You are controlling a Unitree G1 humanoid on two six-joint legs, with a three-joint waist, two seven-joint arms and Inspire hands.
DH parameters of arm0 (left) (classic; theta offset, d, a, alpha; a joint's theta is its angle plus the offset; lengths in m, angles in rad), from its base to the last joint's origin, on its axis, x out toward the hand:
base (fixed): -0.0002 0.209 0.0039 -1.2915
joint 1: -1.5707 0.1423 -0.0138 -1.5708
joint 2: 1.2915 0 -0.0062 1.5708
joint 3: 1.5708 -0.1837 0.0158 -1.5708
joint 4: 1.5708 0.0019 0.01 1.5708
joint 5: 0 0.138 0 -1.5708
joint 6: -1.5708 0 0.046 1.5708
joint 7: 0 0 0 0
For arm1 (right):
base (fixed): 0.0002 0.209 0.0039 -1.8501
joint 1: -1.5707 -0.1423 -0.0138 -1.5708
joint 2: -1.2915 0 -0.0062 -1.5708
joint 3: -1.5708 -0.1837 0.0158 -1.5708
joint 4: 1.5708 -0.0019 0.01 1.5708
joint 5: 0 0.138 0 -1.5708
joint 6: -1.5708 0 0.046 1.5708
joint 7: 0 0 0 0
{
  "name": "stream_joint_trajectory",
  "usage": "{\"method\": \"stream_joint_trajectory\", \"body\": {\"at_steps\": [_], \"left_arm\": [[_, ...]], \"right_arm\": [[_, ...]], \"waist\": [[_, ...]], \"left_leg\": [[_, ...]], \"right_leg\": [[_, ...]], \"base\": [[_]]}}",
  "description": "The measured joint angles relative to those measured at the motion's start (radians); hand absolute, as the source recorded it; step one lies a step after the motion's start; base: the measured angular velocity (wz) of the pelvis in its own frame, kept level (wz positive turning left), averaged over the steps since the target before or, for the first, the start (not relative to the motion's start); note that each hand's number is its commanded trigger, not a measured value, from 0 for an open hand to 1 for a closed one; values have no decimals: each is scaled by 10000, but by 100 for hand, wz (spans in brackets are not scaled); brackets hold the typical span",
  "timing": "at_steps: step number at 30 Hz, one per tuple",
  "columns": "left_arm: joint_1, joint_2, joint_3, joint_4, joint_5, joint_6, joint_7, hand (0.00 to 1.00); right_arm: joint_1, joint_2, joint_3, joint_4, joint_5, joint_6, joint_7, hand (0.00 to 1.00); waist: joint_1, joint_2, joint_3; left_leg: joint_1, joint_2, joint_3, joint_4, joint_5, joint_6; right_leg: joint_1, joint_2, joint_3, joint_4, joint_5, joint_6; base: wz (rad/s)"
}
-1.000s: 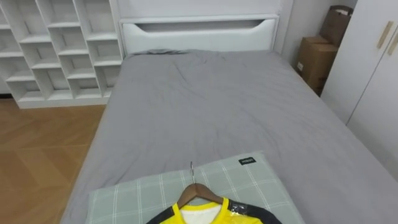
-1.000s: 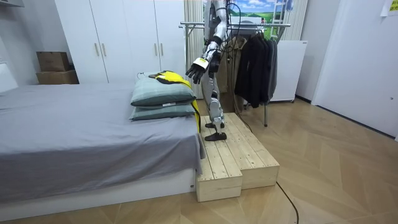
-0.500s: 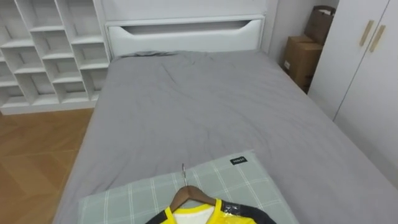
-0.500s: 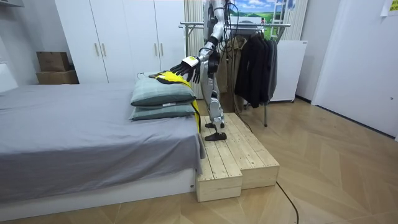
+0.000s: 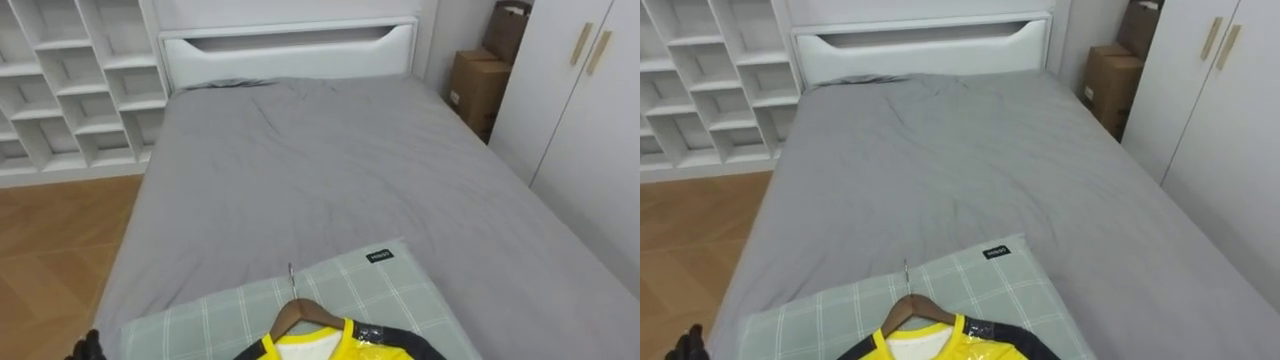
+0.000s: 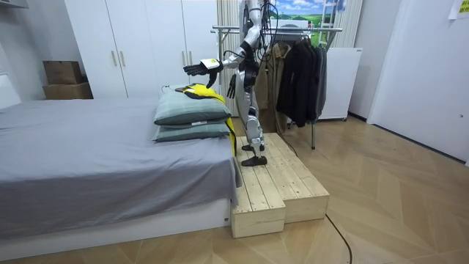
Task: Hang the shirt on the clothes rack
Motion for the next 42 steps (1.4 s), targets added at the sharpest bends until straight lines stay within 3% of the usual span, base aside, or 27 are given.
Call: {"method": "stream_joint_trajectory", "body": {"at_steps": [9,21,30,35,42], "left_arm": [[-18,30,-234,0,596,-10,-435,0],[-672,179,-314,-702,661,-73,-1436,0],[-671,180,-397,-784,789,-69,-1917,0],[-678,182,-403,-1444,803,-69,-1948,0],[-991,196,-413,-1633,1014,-76,-1948,0]], "right_arm": [[-118,-60,-89,0,-432,-160,104,0],[-239,-173,-113,0,-816,-248,435,0],[-256,-155,-200,2,-807,-251,504,0],[-292,-154,-202,2,-815,-251,463,0],[-292,-136,-362,15,-848,-251,417,0]], "waist": [[-195,183,-39],[-215,344,10],[-340,329,35],[-408,364,15],[-452,373,16]], "left_leg": [[-11,6,39,-16,0,0],[-54,16,112,-2,18,3],[0,15,127,-2,19,3],[-187,14,114,-2,19,3],[-332,3,115,25,61,17]], "right_leg": [[-141,5,28,6,0,0],[-150,9,220,4,1,0],[-146,8,240,5,1,0],[-294,9,232,17,1,0],[-391,-2,245,14,4,-1]], "base": [[-1],[-4],[-1],[0],[0]]}}
